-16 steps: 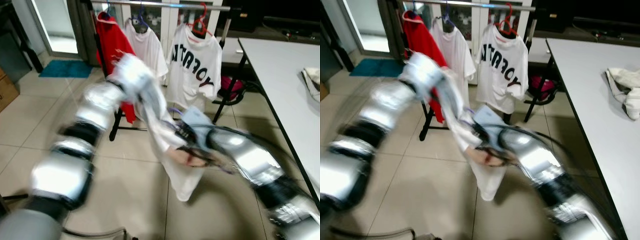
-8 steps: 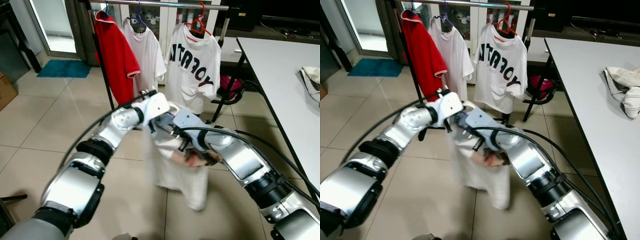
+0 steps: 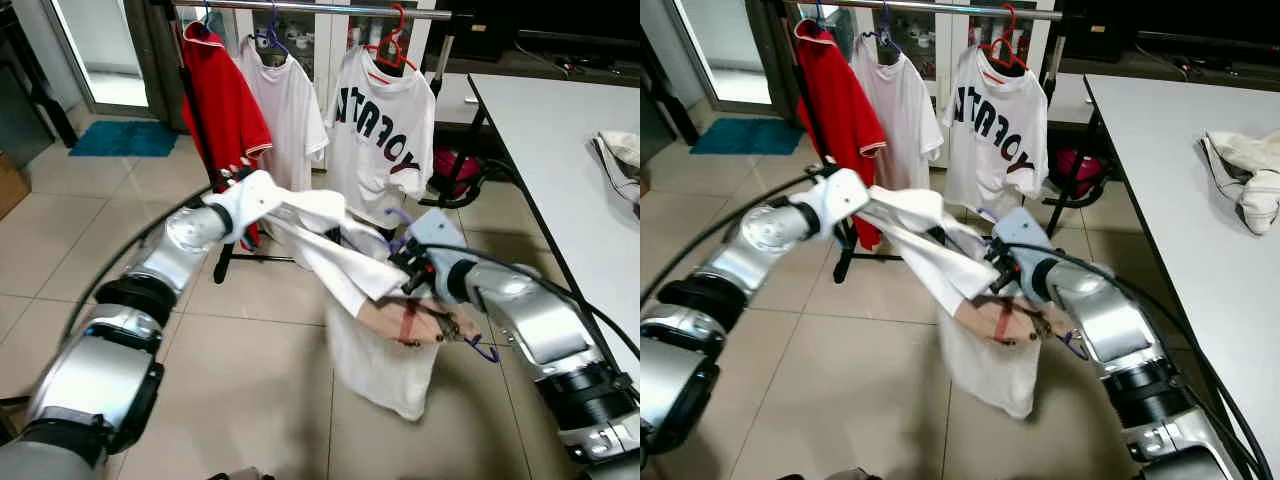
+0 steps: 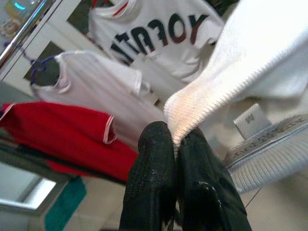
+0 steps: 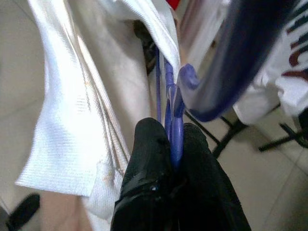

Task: Hang hanger

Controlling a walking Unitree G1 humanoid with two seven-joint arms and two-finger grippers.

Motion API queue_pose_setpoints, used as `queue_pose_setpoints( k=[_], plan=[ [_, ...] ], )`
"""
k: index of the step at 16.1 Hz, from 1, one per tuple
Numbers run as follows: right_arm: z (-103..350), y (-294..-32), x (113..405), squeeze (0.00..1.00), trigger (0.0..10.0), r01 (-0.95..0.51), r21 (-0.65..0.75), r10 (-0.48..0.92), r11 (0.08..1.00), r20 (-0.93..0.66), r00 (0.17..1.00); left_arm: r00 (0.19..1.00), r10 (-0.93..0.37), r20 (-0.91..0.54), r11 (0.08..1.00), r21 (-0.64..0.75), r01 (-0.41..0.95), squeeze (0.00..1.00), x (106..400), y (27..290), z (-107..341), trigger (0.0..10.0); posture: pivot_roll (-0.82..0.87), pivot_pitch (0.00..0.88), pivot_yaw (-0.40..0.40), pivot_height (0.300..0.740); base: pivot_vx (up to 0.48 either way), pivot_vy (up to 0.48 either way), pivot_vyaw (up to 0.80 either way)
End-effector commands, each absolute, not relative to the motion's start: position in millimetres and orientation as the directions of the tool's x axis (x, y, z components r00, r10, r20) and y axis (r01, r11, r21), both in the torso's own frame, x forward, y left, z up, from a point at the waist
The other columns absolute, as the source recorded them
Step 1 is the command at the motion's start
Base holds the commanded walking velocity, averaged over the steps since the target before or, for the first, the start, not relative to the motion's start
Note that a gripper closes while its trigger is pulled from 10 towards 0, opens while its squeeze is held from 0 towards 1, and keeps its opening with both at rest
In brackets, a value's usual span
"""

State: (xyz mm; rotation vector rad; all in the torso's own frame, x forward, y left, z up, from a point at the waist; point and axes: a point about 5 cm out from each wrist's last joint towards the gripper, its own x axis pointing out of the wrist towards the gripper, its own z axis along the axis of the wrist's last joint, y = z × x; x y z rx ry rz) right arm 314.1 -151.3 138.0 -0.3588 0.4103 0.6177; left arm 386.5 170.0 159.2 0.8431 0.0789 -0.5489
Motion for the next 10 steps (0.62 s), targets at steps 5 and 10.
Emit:
queue_pose_setpoints(
  k=[5,10],
  plan=[
    [160,-151,274,0.0,0.0,-0.812,0.023,0.766,0.583,-0.348,0.54,0.91,-0.278,-0.308,0.53,0.741,0.413,0.0,386,214,163,0.0,-0.19,0.0,0.006,0.74,0.0,0.0,0.0],
    [159,-171,261,0.0,0.0,-0.813,-0.049,0.723,0.58,-0.429,0.541,0.938,-0.214,-0.274,0.57,0.745,0.347,0.0,389,232,177,0.0,-0.19,0.0,0.009,0.74,0.0,0.0,0.0]
  ],
)
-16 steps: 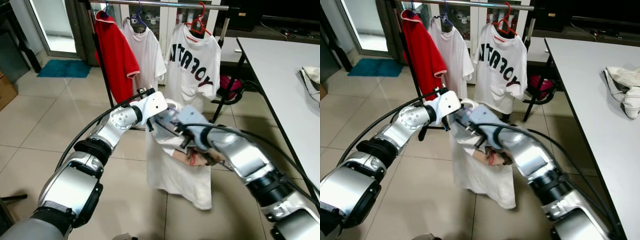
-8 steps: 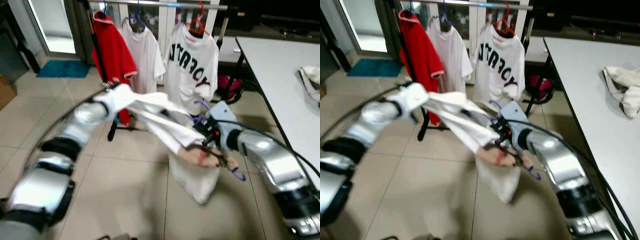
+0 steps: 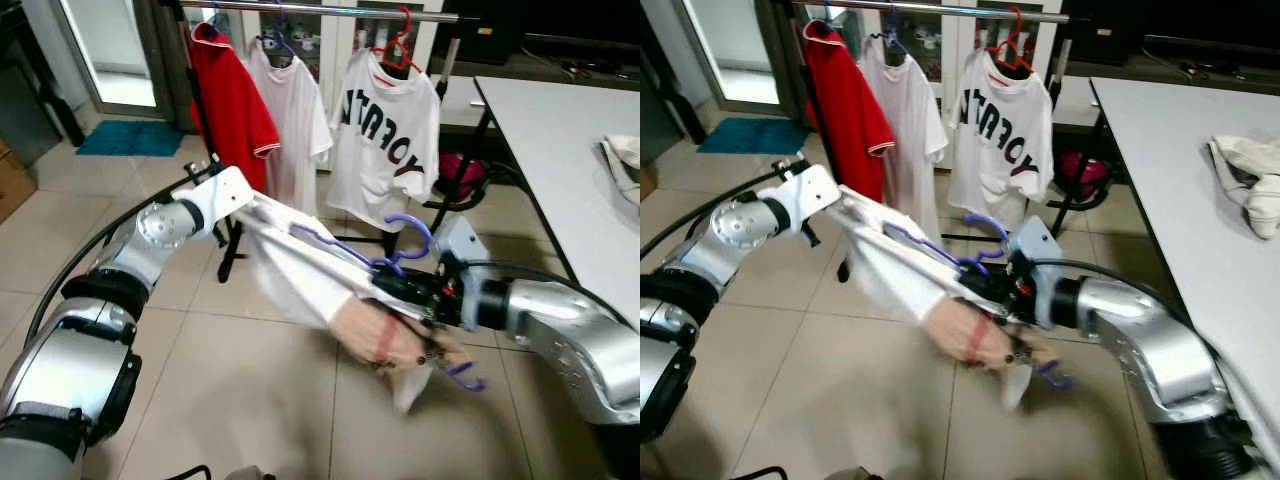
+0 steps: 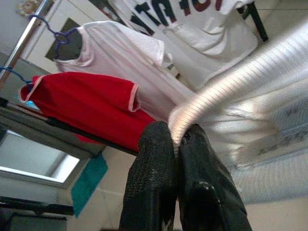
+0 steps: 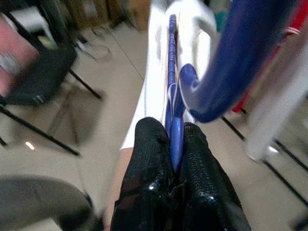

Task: Hang hanger

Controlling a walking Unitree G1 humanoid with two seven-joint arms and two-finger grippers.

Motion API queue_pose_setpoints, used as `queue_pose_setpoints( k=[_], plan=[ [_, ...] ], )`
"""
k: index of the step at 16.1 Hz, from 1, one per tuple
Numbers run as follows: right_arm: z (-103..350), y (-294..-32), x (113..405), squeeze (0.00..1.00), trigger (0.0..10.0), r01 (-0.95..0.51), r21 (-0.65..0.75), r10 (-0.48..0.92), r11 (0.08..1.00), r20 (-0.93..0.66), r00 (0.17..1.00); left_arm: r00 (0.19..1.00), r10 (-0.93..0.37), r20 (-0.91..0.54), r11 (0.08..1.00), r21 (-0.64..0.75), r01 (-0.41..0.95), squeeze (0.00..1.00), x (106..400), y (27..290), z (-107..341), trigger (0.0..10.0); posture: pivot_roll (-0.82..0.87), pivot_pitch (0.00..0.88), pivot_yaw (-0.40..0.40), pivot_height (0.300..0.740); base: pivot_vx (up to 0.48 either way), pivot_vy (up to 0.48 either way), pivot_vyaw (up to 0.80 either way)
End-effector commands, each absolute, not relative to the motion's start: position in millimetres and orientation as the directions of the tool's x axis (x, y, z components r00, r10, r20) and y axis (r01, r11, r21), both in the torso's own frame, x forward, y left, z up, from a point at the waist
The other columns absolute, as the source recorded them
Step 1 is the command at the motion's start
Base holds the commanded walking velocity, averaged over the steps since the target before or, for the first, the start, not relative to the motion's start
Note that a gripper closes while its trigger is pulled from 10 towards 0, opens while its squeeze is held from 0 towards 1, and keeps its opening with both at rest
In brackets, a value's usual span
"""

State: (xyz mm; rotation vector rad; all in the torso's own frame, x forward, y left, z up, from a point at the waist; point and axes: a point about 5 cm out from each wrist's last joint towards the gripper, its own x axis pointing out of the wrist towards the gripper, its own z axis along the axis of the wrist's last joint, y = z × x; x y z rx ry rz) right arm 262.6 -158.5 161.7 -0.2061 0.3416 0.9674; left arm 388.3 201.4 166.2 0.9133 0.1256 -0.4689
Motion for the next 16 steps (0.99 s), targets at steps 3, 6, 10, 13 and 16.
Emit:
queue_pose_setpoints(
  k=[3,6,10,13,16],
  plan=[
    [180,-173,264,0.0,0.0,-0.775,0.061,0.764,0.629,-0.236,0.601,0.941,-0.204,-0.268,0.622,0.707,0.336,0.0,388,238,177,0.0,-0.19,0.0,0.011,0.74,0.0,0.0,0.0],
    [178,-193,274,0.0,0.0,-0.659,0.055,0.649,0.75,-0.248,0.719,0.943,-0.188,-0.275,0.632,0.701,0.331,0.0,386,243,174,0.0,-0.18,0.0,0.016,0.74,0.0,0.0,0.0],
    [203,-205,269,0.0,0.0,-0.682,0.176,0.694,0.71,-0.017,0.719,0.942,-0.157,-0.298,0.644,0.692,0.326,0.0,382,253,169,0.0,-0.19,0.0,0.024,0.74,0.0,0.0,0.0],
    [215,-211,272,0.0,0.0,-0.648,0.264,0.643,0.714,0.118,0.757,0.926,-0.168,-0.339,0.654,0.664,0.362,0.0,377,252,153,0.0,-0.19,0.0,0.031,0.74,0.0,0.0,0.0],
    [211,-210,281,0.0,0.0,-0.572,0.288,0.566,0.768,0.113,0.817,0.891,-0.266,-0.367,0.649,0.616,0.447,0.0,373,227,134,0.0,-0.19,0.0,0.032,0.74,0.0,0.0,0.0]
  ],
)
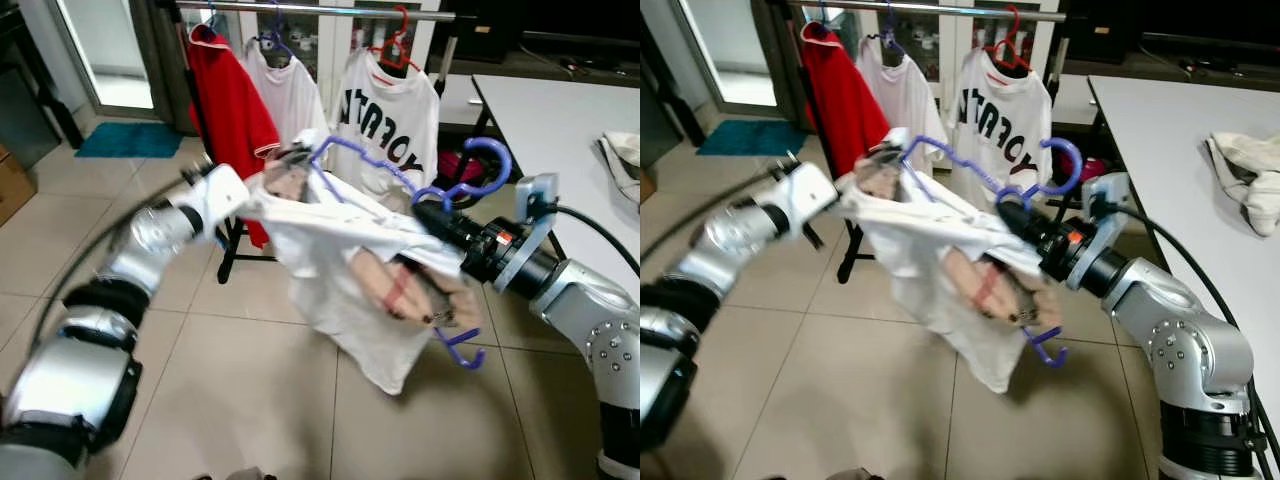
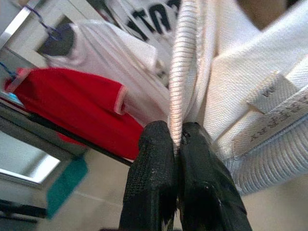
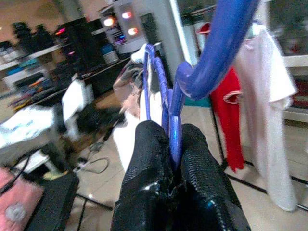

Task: Hang hanger

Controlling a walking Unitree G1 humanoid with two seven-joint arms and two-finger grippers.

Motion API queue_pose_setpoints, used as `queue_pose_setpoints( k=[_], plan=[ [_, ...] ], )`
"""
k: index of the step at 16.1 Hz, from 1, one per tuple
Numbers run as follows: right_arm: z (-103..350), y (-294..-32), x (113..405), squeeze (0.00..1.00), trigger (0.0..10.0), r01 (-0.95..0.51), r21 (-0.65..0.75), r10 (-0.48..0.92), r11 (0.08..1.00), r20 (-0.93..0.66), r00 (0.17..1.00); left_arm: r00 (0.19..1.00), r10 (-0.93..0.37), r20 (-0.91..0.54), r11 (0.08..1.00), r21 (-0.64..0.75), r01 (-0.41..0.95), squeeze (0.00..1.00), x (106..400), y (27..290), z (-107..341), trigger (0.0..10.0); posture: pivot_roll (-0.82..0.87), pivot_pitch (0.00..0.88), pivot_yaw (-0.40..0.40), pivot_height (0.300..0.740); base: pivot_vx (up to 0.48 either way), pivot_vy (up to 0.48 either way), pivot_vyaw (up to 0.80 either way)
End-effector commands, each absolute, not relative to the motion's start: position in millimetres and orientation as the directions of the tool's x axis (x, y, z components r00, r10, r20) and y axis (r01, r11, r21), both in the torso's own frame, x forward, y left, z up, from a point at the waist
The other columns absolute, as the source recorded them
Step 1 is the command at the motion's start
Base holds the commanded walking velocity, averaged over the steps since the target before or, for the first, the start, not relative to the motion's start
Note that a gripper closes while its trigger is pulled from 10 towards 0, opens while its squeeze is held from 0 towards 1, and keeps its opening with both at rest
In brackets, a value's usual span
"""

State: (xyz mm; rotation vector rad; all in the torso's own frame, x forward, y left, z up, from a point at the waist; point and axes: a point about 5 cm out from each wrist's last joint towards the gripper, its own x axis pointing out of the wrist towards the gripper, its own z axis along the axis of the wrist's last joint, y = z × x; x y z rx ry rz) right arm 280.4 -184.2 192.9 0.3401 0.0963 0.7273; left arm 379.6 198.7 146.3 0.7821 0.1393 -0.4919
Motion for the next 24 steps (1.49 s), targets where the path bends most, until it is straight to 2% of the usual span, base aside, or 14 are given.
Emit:
queue_pose_setpoints(
  k=[1,3,7,10,13,15,17,19,21,24],
  plan=[
    [210,-209,285,0.0,0.0,-0.548,0.296,0.543,0.782,0.109,0.833,0.877,-0.303,-0.374,0.641,0.601,0.478,0.0,371,218,129,0.0,-0.19,0.0,0.032,0.74,0.0,0.0,0.0],
    [210,-213,294,0.0,0.0,-0.463,0.315,0.453,0.828,0.11,0.885,0.845,-0.385,-0.371,0.633,0.56,0.535,0.0,369,192,119,0.0,-0.18,0.0,0.03,0.74,0.0,0.0,0.0],
    [212,-213,303,0.0,0.0,-0.383,0.294,0.37,0.876,0.099,0.924,0.787,-0.489,-0.377,0.599,0.511,0.617,0.0,362,159,106,0.0,-0.19,0.0,0.038,0.74,0.0,0.0,0.0],
    [208,-209,306,0.0,0.0,-0.349,0.27,0.34,0.897,0.082,0.937,0.745,-0.546,-0.382,0.57,0.482,0.665,0.0,355,140,97,0.0,-0.19,0.0,0.038,0.74,0.0,0.0,0.0],
    [205,-205,308,0.0,0.0,-0.34,0.265,0.333,0.902,0.073,0.94,0.737,-0.557,-0.384,0.571,0.468,0.675,0.0,352,133,93,0.0,-0.19,0.0,0.038,0.74,0.0,0.0,0.0],
    [201,-201,305,0.0,0.0,-0.377,0.188,0.379,0.907,0.026,0.925,0.77,-0.527,-0.361,0.602,0.48,0.638,0.0,356,141,98,0.0,-0.2,0.0,0.04,0.74,0.0,0.0,0.0],
    [186,-192,298,0.0,0.0,-0.459,-0.033,0.452,0.888,-0.121,0.884,0.874,-0.412,-0.256,0.71,0.511,0.484,0.0,369,172,124,0.0,-0.2,0.0,0.039,0.74,0.0,0.0,0.0],
    [171,-182,291,0.0,0.0,-0.559,-0.209,0.503,0.802,-0.266,0.822,0.944,-0.295,-0.149,0.771,0.546,0.328,0.0,379,204,154,0.0,-0.2,0.0,0.035,0.74,0.0,0.0,0.0],
    [163,-172,285,0.0,0.0,-0.643,-0.252,0.559,0.723,-0.333,0.759,0.964,-0.238,-0.121,0.773,0.577,0.264,0.0,382,220,167,0.0,-0.19,0.0,0.03,0.74,0.0,0.0,0.0],
    [151,-164,271,0.0,0.0,-0.783,-0.283,0.644,0.554,-0.451,0.618,0.979,-0.164,-0.123,0.731,0.651,0.204,0.0,384,241,179,0.0,-0.19,0.0,0.02,0.74,0.0,0.0,0.0]
  ],
)
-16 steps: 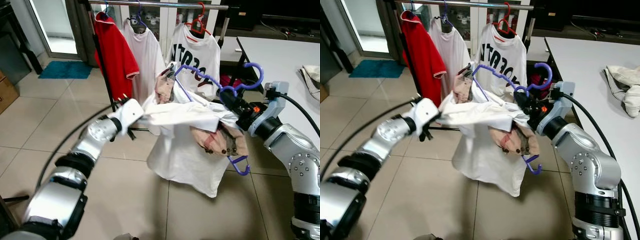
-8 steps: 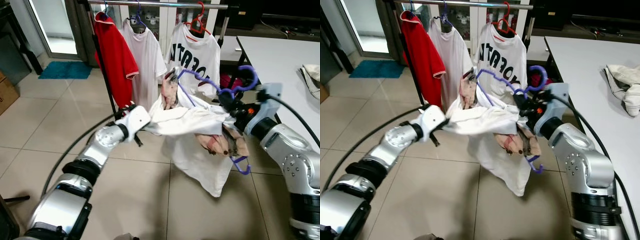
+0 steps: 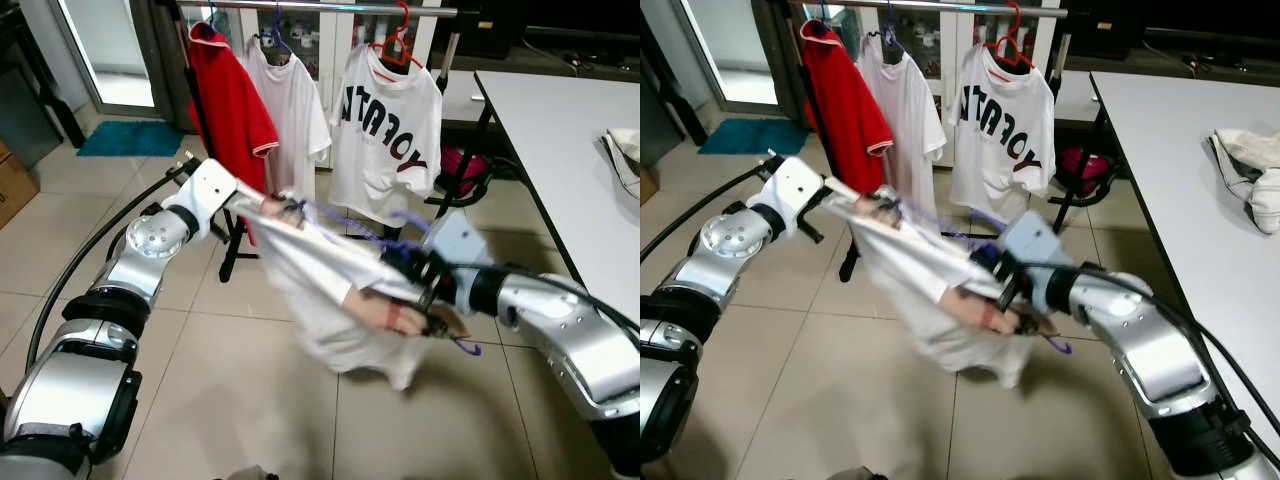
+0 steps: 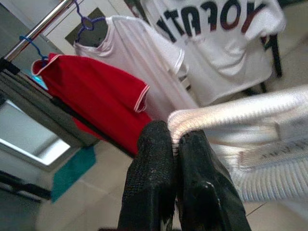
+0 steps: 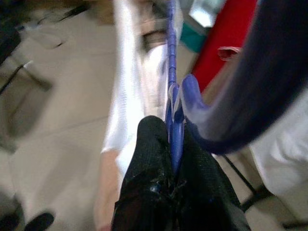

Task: Hang hanger

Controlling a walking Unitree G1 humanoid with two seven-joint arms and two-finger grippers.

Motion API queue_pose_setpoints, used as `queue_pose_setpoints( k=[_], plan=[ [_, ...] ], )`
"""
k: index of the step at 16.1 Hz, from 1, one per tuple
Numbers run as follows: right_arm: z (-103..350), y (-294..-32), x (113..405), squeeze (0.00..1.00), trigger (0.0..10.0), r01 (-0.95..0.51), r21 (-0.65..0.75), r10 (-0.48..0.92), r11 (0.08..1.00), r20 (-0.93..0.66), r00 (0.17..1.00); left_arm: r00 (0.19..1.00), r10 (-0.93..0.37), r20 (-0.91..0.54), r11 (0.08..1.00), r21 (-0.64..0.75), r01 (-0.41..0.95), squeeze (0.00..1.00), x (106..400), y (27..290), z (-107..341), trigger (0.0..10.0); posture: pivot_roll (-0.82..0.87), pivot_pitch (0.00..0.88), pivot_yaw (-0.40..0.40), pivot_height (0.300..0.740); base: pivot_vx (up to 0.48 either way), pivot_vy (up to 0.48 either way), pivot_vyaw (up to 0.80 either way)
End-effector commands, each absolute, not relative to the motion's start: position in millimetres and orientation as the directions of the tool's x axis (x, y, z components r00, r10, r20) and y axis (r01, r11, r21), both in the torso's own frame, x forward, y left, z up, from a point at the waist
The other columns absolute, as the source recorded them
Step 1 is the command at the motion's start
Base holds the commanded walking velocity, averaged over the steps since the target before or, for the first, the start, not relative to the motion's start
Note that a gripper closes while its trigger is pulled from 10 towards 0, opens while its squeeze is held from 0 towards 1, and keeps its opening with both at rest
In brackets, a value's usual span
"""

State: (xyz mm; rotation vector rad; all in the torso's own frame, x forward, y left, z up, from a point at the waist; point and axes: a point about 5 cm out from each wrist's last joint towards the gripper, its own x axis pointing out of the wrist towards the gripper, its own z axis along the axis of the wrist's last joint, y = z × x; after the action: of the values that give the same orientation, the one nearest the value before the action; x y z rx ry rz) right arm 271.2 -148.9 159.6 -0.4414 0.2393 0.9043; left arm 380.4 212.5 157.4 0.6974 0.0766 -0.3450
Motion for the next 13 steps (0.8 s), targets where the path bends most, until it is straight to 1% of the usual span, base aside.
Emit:
queue_pose_setpoints(
  k=[1,2,3,4,5,7,8,9,10,11,12,13],
  plan=[
    [149,-163,267,0.0,0.0,-0.808,-0.277,0.655,0.52,-0.478,0.586,0.98,-0.158,-0.12,0.723,0.662,0.198,0.0,384,244,182,0.0,-0.18,0.0,0.018,0.74,0.0,0.0,0.0],
    [145,-163,260,0.0,0.0,-0.848,-0.257,0.672,0.464,-0.521,0.526,0.982,-0.153,-0.107,0.713,0.676,0.185,0.0,385,246,187,0.0,-0.18,0.0,0.018,0.74,0.0,0.0,0.0],
    [144,-162,260,0.0,0.0,-0.843,-0.264,0.677,0.469,-0.507,0.534,0.979,-0.181,-0.095,0.713,0.673,0.197,0.0,385,243,190,0.0,-0.18,0.0,0.016,0.74,0.0,0.0,0.0],
    [156,-159,274,0.0,0.0,-0.762,-0.262,0.666,0.593,-0.372,0.646,0.959,-0.251,-0.132,0.701,0.658,0.274,0.0,384,231,182,0.0,-0.18,0.0,0.015,0.74,0.0,0.0,0.0],
    [166,-158,281,0.0,0.0,-0.718,-0.218,0.661,0.661,-0.283,0.695,0.948,-0.274,-0.163,0.69,0.653,0.312,0.0,383,224,172,0.0,-0.18,0.0,0.016,0.74,0.0,0.0,0.0],
    [165,-158,273,0.0,0.0,-0.778,-0.209,0.702,0.593,-0.338,0.626,0.946,-0.275,-0.171,0.68,0.661,0.317,0.0,383,220,167,0.0,-0.19,0.0,0.018,0.74,0.0,0.0,0.0],
    [149,-160,258,0.0,0.0,-0.856,-0.215,0.706,0.47,-0.49,0.511,0.947,-0.28,-0.157,0.677,0.667,0.311,0.0,384,217,171,0.0,-0.19,0.0,0.016,0.74,0.0,0.0,0.0],
    [141,-162,253,0.0,0.0,-0.878,-0.213,0.691,0.428,-0.55,0.47,0.947,-0.285,-0.151,0.67,0.675,0.31,0.0,385,216,173,0.0,-0.19,0.0,0.015,0.74,0.0,0.0,0.0],
    [129,-164,248,0.0,0.0,-0.896,-0.193,0.666,0.401,-0.61,0.43,0.944,-0.302,-0.135,0.662,0.683,0.31,0.0,387,212,179,0.0,-0.19,0.0,0.014,0.74,0.0,0.0,0.0],
    [122,-157,249,0.0,0.0,-0.902,-0.166,0.663,0.398,-0.628,0.408,0.933,-0.345,-0.105,0.658,0.681,0.321,0.0,390,201,185,0.0,-0.19,0.0,0.015,0.74,0.0,0.0,0.0],
    [118,-146,253,0.0,0.0,-0.909,-0.163,0.663,0.383,-0.636,0.394,0.919,-0.386,-0.082,0.656,0.676,0.336,0.0,393,186,189,0.0,-0.19,0.0,0.016,0.74,0.0,0.0,0.0],
    [115,-138,260,0.0,0.0,-0.904,-0.182,0.646,0.387,-0.646,0.406,0.894,-0.443,-0.07,0.646,0.667,0.372,0.0,393,167,189,0.0,-0.19,0.0,0.017,0.74,0.0,0.0,0.0]
  ],
)
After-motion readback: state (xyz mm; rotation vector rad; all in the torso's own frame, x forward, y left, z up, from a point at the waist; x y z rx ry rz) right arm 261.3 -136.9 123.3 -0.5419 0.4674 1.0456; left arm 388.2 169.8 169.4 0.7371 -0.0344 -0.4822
